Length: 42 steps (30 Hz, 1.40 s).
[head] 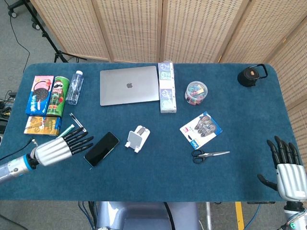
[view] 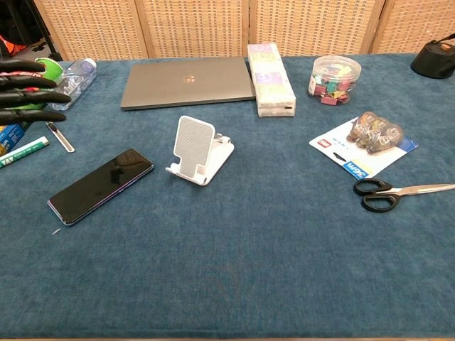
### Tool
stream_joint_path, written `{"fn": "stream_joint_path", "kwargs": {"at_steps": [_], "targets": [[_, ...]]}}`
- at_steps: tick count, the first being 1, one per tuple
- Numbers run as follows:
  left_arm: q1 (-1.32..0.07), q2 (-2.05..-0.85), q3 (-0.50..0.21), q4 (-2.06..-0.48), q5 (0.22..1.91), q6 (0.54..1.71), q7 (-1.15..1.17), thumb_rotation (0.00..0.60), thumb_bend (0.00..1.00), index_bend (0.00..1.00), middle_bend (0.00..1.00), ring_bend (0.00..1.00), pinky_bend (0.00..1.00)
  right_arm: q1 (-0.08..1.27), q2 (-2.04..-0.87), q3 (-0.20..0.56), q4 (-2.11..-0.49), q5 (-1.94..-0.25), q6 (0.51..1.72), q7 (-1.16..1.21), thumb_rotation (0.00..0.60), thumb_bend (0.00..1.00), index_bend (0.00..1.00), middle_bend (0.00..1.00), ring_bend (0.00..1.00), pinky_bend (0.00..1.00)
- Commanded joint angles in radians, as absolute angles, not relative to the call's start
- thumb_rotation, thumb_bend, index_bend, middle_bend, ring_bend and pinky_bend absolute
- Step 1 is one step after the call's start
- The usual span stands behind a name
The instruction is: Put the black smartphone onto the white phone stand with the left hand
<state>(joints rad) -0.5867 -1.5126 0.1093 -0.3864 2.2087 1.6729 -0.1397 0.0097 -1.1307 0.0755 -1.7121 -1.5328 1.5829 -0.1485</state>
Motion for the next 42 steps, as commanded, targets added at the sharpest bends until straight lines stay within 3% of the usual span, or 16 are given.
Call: {"fn": "stream_joint_path", "kwargs": {"at_steps": [1,7,34,42], "targets": [[-0.647,-1.623,0.135,-0.262,2.189,1.644,-0.236,0.6,0.0,0.0,0.0,0.0,0.0,0.013,-1.133,0.081,-1.71,-1.519,1.573,-0.15,0.6,0.0,0.0,0.0,0.0,0.0],[-0.604,-1.69,0.108,-0.261,2.072,1.604,-0.372,0.6,0.0,0.0,0.0,0.0,0.0,0.018,-1.131,0.083,-1.707,-1.508,1.562,-0.142,0.6,0.0,0.0,0.0,0.0,0.0],[-0.584,-1.795,0.2,-0.169,1.986,1.496,-0.342,0.6,0.0,0.0,0.0,0.0,0.0,0.019,-1.104,0.075,-1.721,-1.52,1.556,-0.089,0.6,0.0,0.0,0.0,0.0,0.0],[-0.585,-1.818,0.233,-0.175,1.985,1.52,-0.341,0.6,0.0,0.0,0.0,0.0,0.0,0.021,-1.108,0.068,-1.721,-1.529,1.551,-0.098,0.6,0.0,0.0,0.0,0.0,0.0]]}}
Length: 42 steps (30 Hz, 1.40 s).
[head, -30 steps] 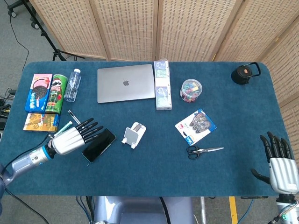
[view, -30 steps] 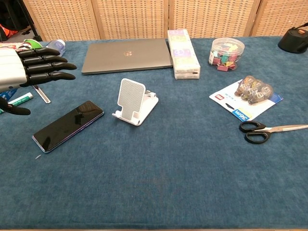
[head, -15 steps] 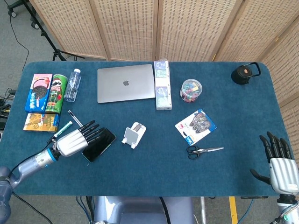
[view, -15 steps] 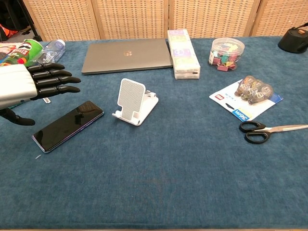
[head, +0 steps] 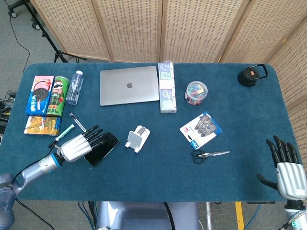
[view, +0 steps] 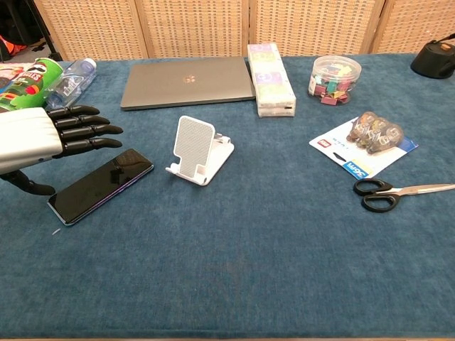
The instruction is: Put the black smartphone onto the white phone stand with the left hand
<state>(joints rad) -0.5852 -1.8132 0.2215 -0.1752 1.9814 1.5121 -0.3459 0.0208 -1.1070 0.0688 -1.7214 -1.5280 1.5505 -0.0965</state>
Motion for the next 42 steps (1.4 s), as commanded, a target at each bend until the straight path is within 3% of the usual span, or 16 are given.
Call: {"fn": "stream_joint_path", "kwargs": {"at_steps": [1,27,35,42], "targets": [[-0.586,-1.819,0.237,-0.174,1.987,1.523,-0.338,0.6,0.0,0.0,0.0,0.0,0.0,0.02,-1.108,0.068,-1.722,-1.528,1.551,-0.098,0.6,0.0,0.0,0.0,0.0,0.0],[-0.653,-1.862,0.348,-0.286,2.039,1.614,-0.247,0.6,0.0,0.0,0.0,0.0,0.0,0.008,-1.088,0.065,-1.731,-1.541,1.575,-0.066,0.6,0.0,0.0,0.0,0.0,0.0],[-0.724,-1.766,0.379,-0.325,2.064,1.6,-0.251,0.6,0.0,0.0,0.0,0.0,0.0,0.007,-1.08,0.068,-1.734,-1.538,1.577,-0.051,0.6,0.0,0.0,0.0,0.0,0.0],[-0.823,-1.663,0.393,-0.478,2.067,1.468,-0.241,0.6,0.0,0.0,0.0,0.0,0.0,0.009,-1.08,0.071,-1.737,-1.532,1.571,-0.056,0.6,0.0,0.0,0.0,0.0,0.0]]}}
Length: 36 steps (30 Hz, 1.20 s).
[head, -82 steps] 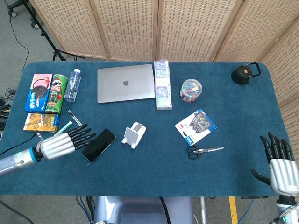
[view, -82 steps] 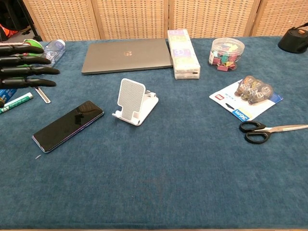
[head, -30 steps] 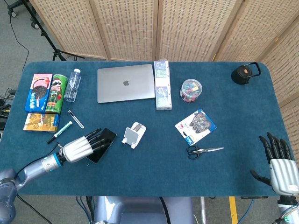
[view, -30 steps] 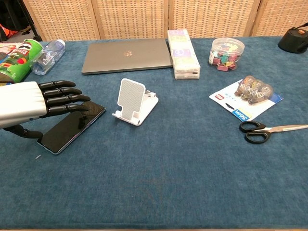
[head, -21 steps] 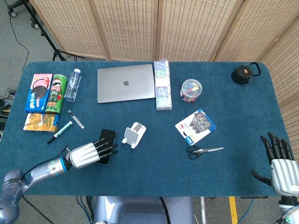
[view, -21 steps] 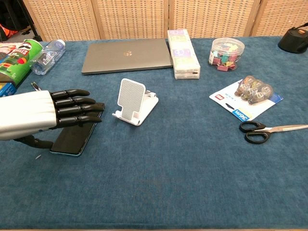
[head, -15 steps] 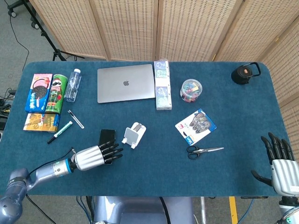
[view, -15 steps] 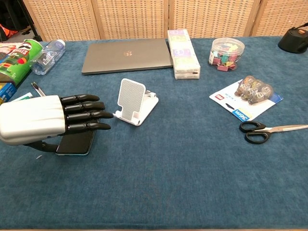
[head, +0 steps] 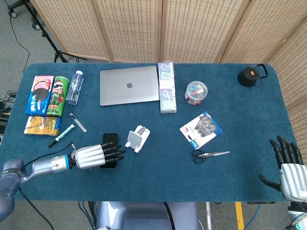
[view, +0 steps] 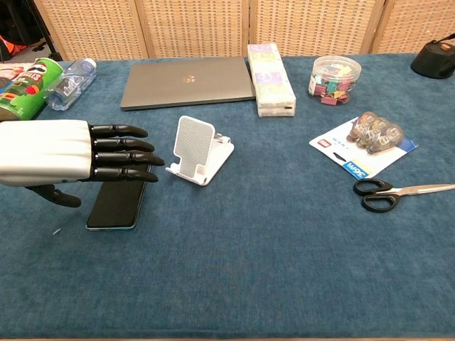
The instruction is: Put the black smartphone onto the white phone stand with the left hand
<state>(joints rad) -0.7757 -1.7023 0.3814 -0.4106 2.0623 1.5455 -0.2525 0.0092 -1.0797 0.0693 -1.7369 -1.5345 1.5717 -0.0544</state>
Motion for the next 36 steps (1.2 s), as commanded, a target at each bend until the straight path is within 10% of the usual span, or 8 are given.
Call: {"fn": "stream_joint_path", "kwargs": {"at_steps": [1,36], "targets": [[-0.834,-1.657,0.398,-0.487,2.073,1.447,-0.225,0.6,0.0,0.0,0.0,0.0,0.0,0.01,-1.081,0.071,-1.736,-1.53,1.57,-0.057,0.6,0.0,0.0,0.0,0.0,0.0],[-0.913,-1.672,0.416,-0.572,2.066,1.209,-0.185,0.6,0.0,0.12,0.0,0.0,0.06,0.015,-1.072,0.078,-1.74,-1.492,1.545,-0.05,0.6,0.0,0.0,0.0,0.0,0.0]]}}
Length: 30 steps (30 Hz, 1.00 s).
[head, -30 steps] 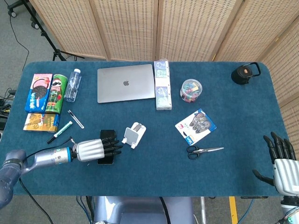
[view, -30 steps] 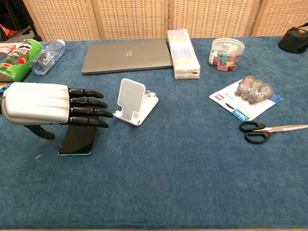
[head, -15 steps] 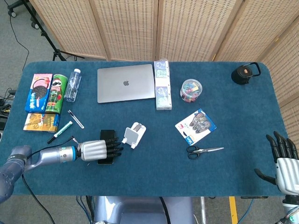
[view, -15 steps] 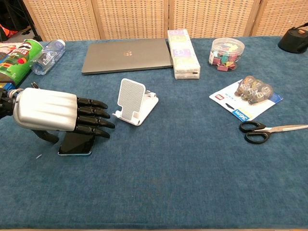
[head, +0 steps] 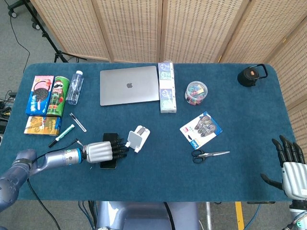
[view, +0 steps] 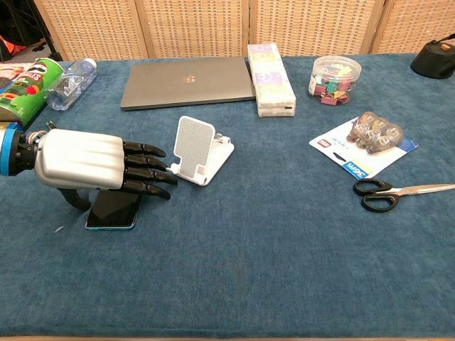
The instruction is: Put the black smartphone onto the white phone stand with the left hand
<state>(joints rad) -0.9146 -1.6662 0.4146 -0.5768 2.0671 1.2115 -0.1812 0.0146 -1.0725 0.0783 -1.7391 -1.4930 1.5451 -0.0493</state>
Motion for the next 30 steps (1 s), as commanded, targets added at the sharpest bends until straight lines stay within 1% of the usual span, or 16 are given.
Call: {"fn": "stream_joint_path", "kwargs": {"at_steps": [1,3,5,8,9,11,13,14,17,23,30], "targets": [[-0.911,-1.676,0.416,-0.567,2.066,1.21,-0.186,0.6,0.0,0.14,0.01,0.01,0.09,0.015,-1.072,0.078,-1.741,-1.492,1.544,-0.05,0.6,0.0,0.0,0.0,0.0,0.0],[-0.901,-1.682,0.414,-0.561,2.058,1.209,-0.192,0.6,0.0,0.18,0.05,0.06,0.18,0.015,-1.072,0.076,-1.742,-1.495,1.543,-0.052,0.6,0.0,0.0,0.0,0.0,0.0],[-0.893,-1.686,0.412,-0.554,2.052,1.21,-0.192,0.6,0.0,0.26,0.19,0.17,0.28,0.015,-1.072,0.075,-1.743,-1.497,1.544,-0.052,0.6,0.0,0.0,0.0,0.0,0.0],[-0.882,-1.691,0.409,-0.543,2.047,1.225,-0.193,0.6,0.01,0.35,0.35,0.29,0.31,0.014,-1.071,0.075,-1.743,-1.498,1.545,-0.051,0.6,0.0,0.0,0.0,0.0,0.0],[-0.876,-1.694,0.407,-0.538,2.045,1.237,-0.195,0.6,0.01,0.38,0.38,0.31,0.32,0.014,-1.07,0.075,-1.744,-1.499,1.546,-0.05,0.6,0.0,0.0,0.0,0.0,0.0],[-0.867,-1.698,0.405,-0.526,2.045,1.262,-0.198,0.6,0.04,0.47,0.44,0.37,0.35,0.013,-1.069,0.073,-1.744,-1.501,1.546,-0.048,0.6,0.0,0.0,0.0,0.0,0.0],[-0.861,-1.7,0.403,-0.516,2.045,1.281,-0.202,0.6,0.06,0.53,0.48,0.41,0.37,0.013,-1.069,0.073,-1.745,-1.503,1.547,-0.047,0.6,0.0,0.0,0.0,0.0,0.0],[-0.857,-1.7,0.402,-0.512,2.044,1.293,-0.205,0.6,0.08,0.56,0.5,0.43,0.38,0.013,-1.068,0.072,-1.745,-1.505,1.547,-0.046,0.6,0.0,0.0,0.0,0.0,0.0],[-0.852,-1.695,0.398,-0.507,2.04,1.311,-0.209,0.6,0.1,0.59,0.52,0.45,0.4,0.012,-1.066,0.07,-1.747,-1.507,1.547,-0.043,0.6,0.0,0.0,0.0,0.0,0.0],[-0.845,-1.668,0.394,-0.515,2.04,1.348,-0.191,0.6,0.11,0.6,0.52,0.45,0.4,0.011,-1.063,0.068,-1.749,-1.512,1.549,-0.036,0.6,0.0,0.0,0.0,0.0,0.0],[-0.852,-1.601,0.345,-0.584,2.039,1.493,-0.098,0.6,0.1,0.6,0.52,0.45,0.4,0.007,-1.054,0.065,-1.755,-1.524,1.559,-0.021,0.6,0.0,0.0,0.0,0.0,0.0]]}}
